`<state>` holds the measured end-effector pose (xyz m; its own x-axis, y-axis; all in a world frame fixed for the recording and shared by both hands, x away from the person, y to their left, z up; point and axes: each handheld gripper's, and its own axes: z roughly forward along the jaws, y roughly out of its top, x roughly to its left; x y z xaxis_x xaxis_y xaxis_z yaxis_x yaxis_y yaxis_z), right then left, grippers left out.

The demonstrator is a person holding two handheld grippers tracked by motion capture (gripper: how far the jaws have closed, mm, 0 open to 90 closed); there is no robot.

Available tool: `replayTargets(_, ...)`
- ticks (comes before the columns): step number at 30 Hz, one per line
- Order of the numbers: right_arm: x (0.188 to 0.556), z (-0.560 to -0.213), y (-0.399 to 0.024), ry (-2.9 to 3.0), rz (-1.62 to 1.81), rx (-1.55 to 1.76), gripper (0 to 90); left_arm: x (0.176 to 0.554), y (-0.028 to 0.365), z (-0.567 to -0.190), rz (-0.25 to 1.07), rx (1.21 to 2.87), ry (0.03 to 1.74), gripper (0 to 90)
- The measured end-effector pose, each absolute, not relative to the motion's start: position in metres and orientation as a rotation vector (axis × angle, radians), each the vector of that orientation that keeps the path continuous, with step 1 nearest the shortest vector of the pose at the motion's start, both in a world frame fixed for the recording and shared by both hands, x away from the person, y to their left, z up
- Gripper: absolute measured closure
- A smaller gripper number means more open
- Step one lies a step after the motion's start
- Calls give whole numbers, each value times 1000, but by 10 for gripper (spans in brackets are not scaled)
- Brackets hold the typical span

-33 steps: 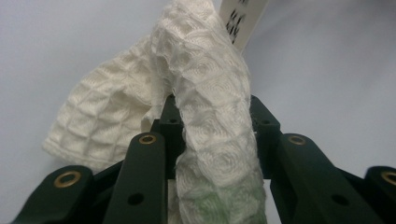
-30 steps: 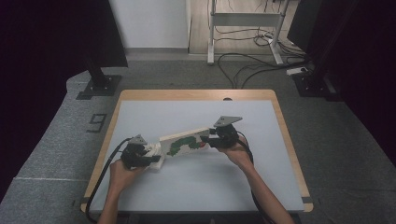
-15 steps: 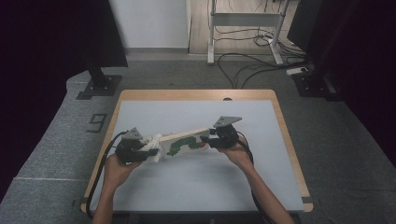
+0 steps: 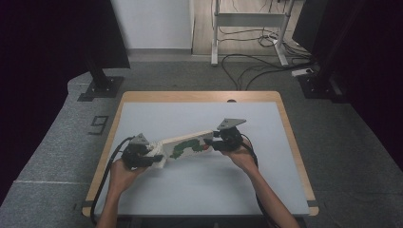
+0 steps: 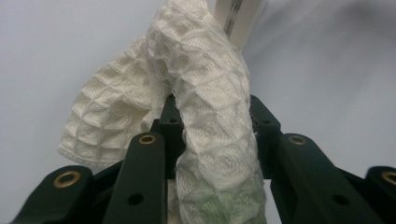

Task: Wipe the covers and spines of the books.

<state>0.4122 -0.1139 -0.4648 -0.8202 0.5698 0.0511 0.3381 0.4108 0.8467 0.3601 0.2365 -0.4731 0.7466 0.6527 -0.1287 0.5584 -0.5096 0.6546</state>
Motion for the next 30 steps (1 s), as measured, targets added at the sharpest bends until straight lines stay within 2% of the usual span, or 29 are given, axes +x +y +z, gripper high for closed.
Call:
replayTargets(4,412,-465,-114,2422,1367,795,542,363,236,-490,139,2244,926,654)
replayTargets(10,412,-465,-114,2422,1367,797,540,362,235,-490,148,2243,924,655)
replayTargets(22,412,-465,-114,2425,1362,798,537,352,236,-439,240,2222,856,656)
replayTargets(30,412,-465,-114,2426,1368,799,537,353,240,-436,243,2222,852,656)
